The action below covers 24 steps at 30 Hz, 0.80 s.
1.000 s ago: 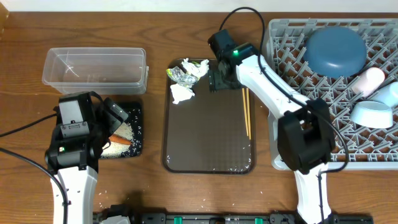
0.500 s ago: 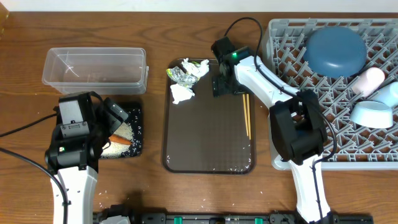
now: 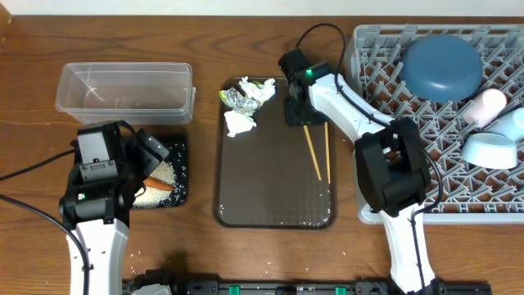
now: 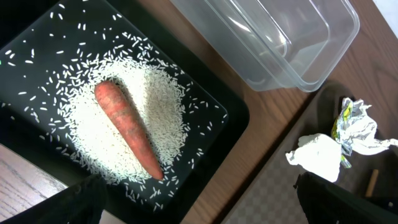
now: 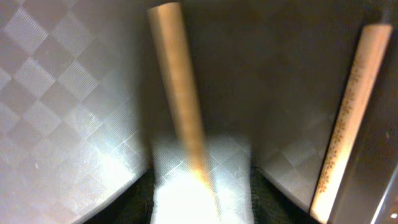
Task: Sort waste into correct bins and load items into the dishwasher rack
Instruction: 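Move the right gripper to the chopsticks and grasp one, then carry the chopstick right and drop it into the dish rack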
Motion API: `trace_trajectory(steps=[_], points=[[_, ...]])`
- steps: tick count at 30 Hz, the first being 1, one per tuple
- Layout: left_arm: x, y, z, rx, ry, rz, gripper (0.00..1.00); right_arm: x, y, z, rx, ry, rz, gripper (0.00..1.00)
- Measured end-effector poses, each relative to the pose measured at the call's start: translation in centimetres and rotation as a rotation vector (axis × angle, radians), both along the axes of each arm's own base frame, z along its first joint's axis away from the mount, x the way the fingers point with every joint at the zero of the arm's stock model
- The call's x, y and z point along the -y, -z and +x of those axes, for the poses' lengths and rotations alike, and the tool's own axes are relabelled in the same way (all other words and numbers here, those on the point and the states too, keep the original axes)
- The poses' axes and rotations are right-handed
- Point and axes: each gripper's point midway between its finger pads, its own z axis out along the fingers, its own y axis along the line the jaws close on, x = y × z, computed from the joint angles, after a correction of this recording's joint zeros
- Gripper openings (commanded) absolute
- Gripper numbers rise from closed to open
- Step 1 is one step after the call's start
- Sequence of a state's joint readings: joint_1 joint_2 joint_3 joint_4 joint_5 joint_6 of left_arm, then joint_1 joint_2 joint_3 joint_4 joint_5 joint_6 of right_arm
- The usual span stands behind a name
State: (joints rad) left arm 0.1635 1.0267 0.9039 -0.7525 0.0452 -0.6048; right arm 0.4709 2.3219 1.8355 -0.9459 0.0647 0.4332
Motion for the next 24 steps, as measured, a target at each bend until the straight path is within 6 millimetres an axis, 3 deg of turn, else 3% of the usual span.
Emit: trace_trajectory(steps=[2, 7, 11, 14, 17, 20, 22, 24], points=[[0.0, 0.0, 0.0, 0.0, 0.0, 0.0, 1.0, 0.0, 0.2, 0.2, 0.009, 0.008, 0.0, 0.01], [0.0, 0.0, 0.0, 0.0, 0.0, 0.0, 1.0, 0.3, 0.0, -0.1, 0.007, 0.014, -0.007, 0.01], [0.0, 0.0, 0.0, 0.0, 0.0, 0.0, 1.0, 0.9, -0.3, -1.4, -0.047, 0.007, -0.023, 0.01], [0.0, 0.0, 0.0, 0.0, 0.0, 0.0, 1.0, 1.4, -1.5, -1.3, -0.054, -0.007, -0.018, 0.01], [0.0, 0.0, 0.0, 0.0, 0.0, 0.0, 1.0, 2.5, -5.9, 1.0, 0.035, -0.012, 0.02, 0.01], [0.0, 0.0, 0.0, 0.0, 0.0, 0.0, 1.0, 5.2, -13.6, 3.9, 0.217, 0.005, 0.072, 0.01], [0.0, 0.0, 0.0, 0.0, 0.0, 0.0, 1.0, 8.2, -19.8, 5.1, 0.365, 0.027, 0.096, 0.01], [0.0, 0.0, 0.0, 0.0, 0.0, 0.0, 1.0, 11.5, -24.7, 5.5, 0.481, 0.049, 0.096, 0.01]])
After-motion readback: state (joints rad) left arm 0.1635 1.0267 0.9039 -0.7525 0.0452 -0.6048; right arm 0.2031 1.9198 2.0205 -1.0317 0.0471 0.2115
